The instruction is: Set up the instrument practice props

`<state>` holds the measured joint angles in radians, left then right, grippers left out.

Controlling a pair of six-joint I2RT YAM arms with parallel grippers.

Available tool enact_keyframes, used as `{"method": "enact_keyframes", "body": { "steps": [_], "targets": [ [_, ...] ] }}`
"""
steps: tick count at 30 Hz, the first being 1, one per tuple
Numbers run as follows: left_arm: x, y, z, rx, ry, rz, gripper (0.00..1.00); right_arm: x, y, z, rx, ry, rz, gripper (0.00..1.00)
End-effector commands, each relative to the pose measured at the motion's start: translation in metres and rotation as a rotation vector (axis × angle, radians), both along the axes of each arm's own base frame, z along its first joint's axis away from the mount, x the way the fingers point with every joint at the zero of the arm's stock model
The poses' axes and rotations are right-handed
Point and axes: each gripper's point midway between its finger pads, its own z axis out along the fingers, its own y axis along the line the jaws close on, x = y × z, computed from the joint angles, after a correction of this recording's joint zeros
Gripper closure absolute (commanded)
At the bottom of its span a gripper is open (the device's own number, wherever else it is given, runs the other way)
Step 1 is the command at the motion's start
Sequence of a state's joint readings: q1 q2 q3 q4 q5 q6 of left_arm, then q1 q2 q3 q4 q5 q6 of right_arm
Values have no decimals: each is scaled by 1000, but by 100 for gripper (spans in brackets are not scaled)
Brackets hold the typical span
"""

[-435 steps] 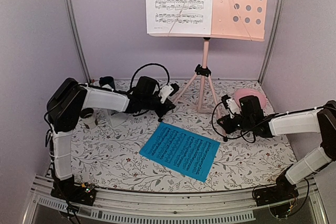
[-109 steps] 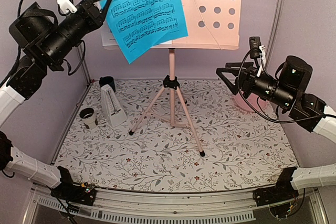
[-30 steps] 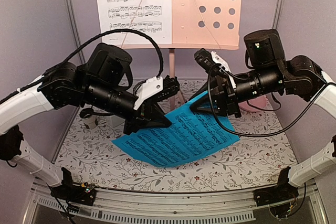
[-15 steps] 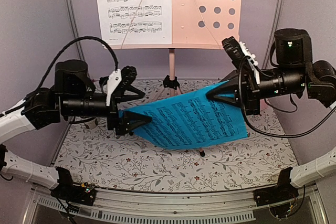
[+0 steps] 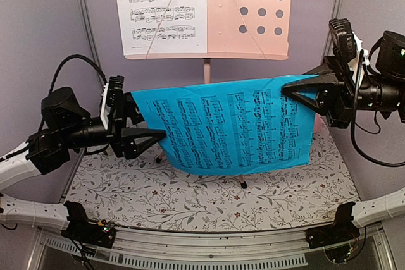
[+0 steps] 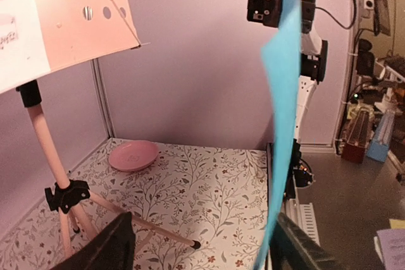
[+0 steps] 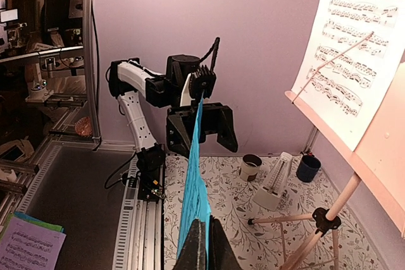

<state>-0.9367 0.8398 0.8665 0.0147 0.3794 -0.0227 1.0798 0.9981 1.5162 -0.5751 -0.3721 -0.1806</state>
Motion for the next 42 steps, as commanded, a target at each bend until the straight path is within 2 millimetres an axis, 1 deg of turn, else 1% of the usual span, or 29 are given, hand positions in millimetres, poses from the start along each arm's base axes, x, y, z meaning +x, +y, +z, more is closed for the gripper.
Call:
{"method": "enact_keyframes", "body": {
  "steps": [1, 4, 5, 7, 8, 9, 11, 12, 13, 14, 15, 16, 17, 18, 19, 21, 23, 25, 27, 29, 31, 34, 36, 37, 39, 41, 42],
  "targets": [
    [-19, -3, 21, -101, -63, -124, 37, 4, -2, 2, 50, -5, -31, 100],
    [-23, -2, 24, -132, -72, -145, 64, 9, -8, -2, 86, -5, -76, 100],
    [-25, -1, 25, -140, -73, -150, 74, 11, -9, -4, 94, -1, -91, 100],
    [-26, 0, 27, -144, -69, -152, 94, 16, -10, -13, 102, 14, -119, 100],
    [-24, 0, 28, -136, -64, -141, 100, 19, -10, -20, 98, 25, -136, 98],
    [-20, -1, 28, -119, -56, -126, 100, 23, -10, -28, 86, 37, -158, 87],
    [-11, -3, 22, -56, -34, -84, 100, 36, -10, -46, 39, 69, -226, 50],
    [-7, -5, 18, -12, -21, -67, 100, 42, -12, -51, 22, 76, -265, 33],
    [-1, -5, 12, 32, -6, -34, 100, 50, -15, -61, -22, 87, -315, 20],
    [3, -5, 7, 77, 6, -15, 100, 58, -19, -67, -59, 96, -368, 10],
    [7, -6, -1, 129, 25, -1, 100, 65, -25, -72, -93, 104, -422, 5],
    [10, -6, -5, 171, 35, 10, 100, 68, -30, -72, -122, 108, -453, 1],
    [12, -5, -11, 218, 51, 23, 100, 68, -35, -66, -130, 107, -468, 1],
    [13, -4, -21, 275, 75, 28, 100, 68, -38, -66, -147, 111, -472, 1],
    [15, -4, -26, 313, 83, 31, 100, 67, -39, -64, -157, 110, -471, 1],
    [15, -5, -34, 378, 96, 24, 100, 66, -39, -63, -178, 98, -462, 1],
    [15, -8, -40, 425, 105, 4, 100, 67, -33, -69, -215, 84, -448, 1],
    [15, -12, -44, 463, 114, -13, 100, 68, -20, -81, -269, 89, -415, 1],
    [14, -19, -40, 480, 113, -34, 100, 67, -3, -94, -318, 107, -362, 1],
    [11, -27, -41, 499, 109, -62, 100, 67, 13, -103, -346, 117, -320, 1],
    [8, -35, -43, 524, 103, -79, 100, 68, 25, -105, -351, 118, -287, 1],
    [6, -47, -49, 560, 106, -105, 100, 65, 44, -105, -335, 119, -229, 1],
    [4, -53, -53, 584, 113, -123, 100, 64, 56, -110, -348, 124, -205, 1],
    [2, -59, -55, 604, 107, -139, 100, 64, 66, -116, -373, 111, -196, 3],
    [2, -62, -53, 601, 101, -145, 100, 62, 71, -124, -401, 98, -181, 9],
    [1, -64, -49, 588, 94, -151, 100, 60, 75, -133, -429, 97, -169, 19],
    [0, -64, -47, 581, 89, -155, 100, 59, 76, -136, -440, 97, -162, 22]
  ]
}}
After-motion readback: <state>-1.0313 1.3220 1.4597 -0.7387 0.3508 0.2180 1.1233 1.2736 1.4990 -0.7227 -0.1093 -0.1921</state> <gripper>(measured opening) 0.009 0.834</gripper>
